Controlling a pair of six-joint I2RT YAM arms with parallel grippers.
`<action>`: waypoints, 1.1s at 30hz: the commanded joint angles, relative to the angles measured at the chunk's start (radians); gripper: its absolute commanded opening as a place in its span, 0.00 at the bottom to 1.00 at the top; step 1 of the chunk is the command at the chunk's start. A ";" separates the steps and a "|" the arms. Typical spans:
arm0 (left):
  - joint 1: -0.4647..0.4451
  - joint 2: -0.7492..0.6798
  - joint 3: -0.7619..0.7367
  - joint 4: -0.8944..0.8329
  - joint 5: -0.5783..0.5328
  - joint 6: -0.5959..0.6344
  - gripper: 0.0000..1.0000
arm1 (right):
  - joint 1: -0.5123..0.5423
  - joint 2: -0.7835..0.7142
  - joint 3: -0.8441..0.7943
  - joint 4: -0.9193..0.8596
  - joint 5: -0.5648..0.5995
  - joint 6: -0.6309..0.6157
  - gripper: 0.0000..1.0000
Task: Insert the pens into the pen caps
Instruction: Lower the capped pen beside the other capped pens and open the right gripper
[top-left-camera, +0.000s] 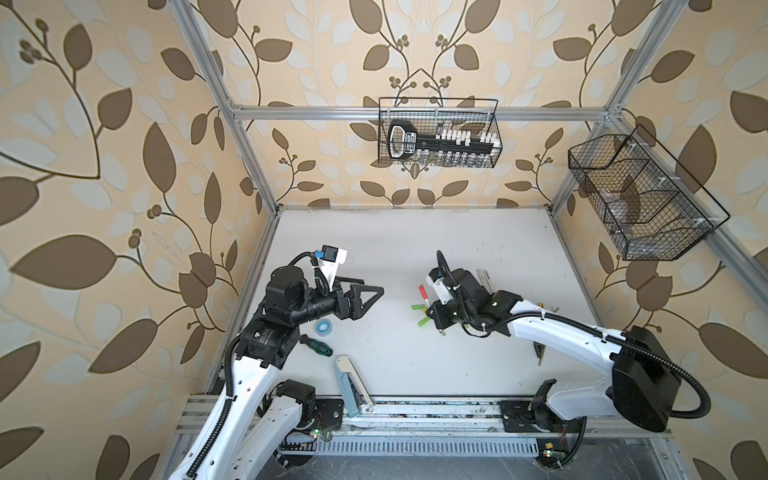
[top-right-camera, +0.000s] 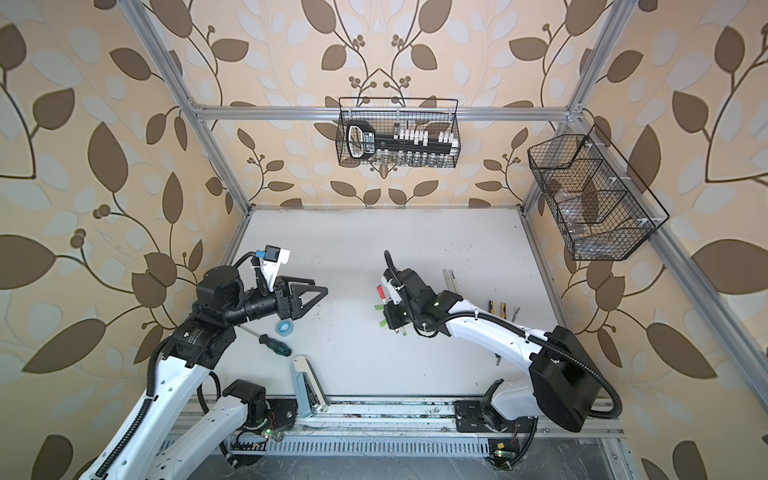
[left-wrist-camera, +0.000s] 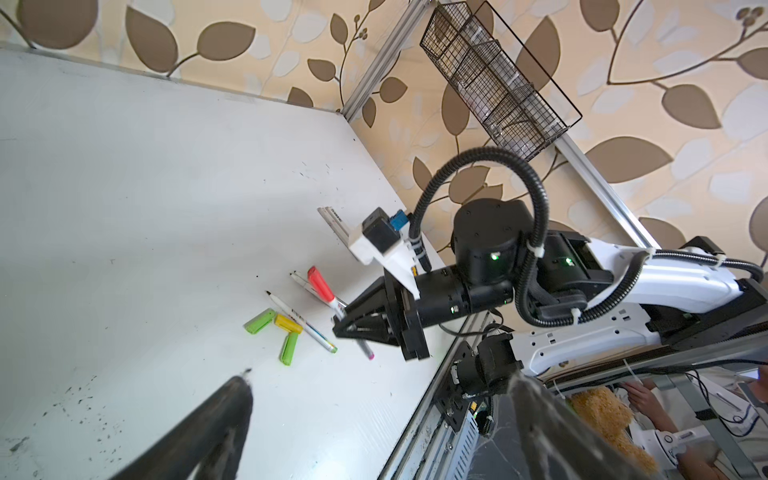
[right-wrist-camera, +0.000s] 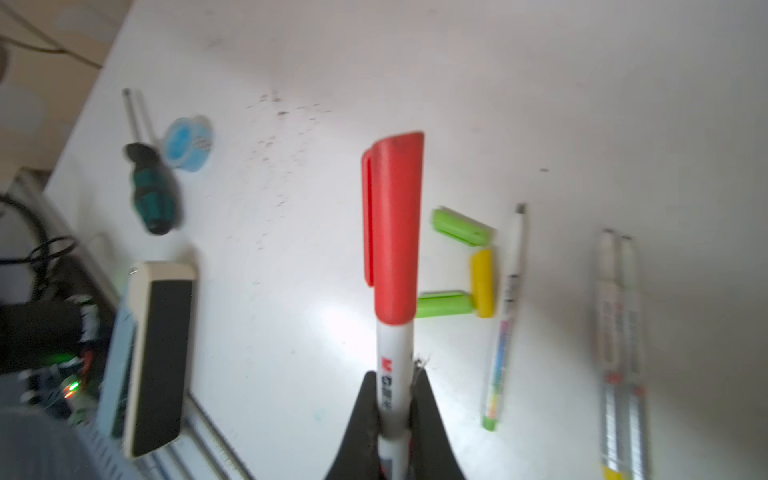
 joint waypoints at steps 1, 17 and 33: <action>0.006 0.009 0.002 -0.003 -0.023 0.011 0.99 | -0.103 0.014 0.024 -0.149 0.156 -0.044 0.00; 0.009 0.024 0.013 -0.016 -0.021 0.020 0.99 | -0.383 0.393 0.272 -0.276 0.280 -0.254 0.11; 0.011 0.029 0.013 -0.016 -0.020 0.024 0.99 | -0.389 0.512 0.342 -0.311 0.418 -0.260 0.33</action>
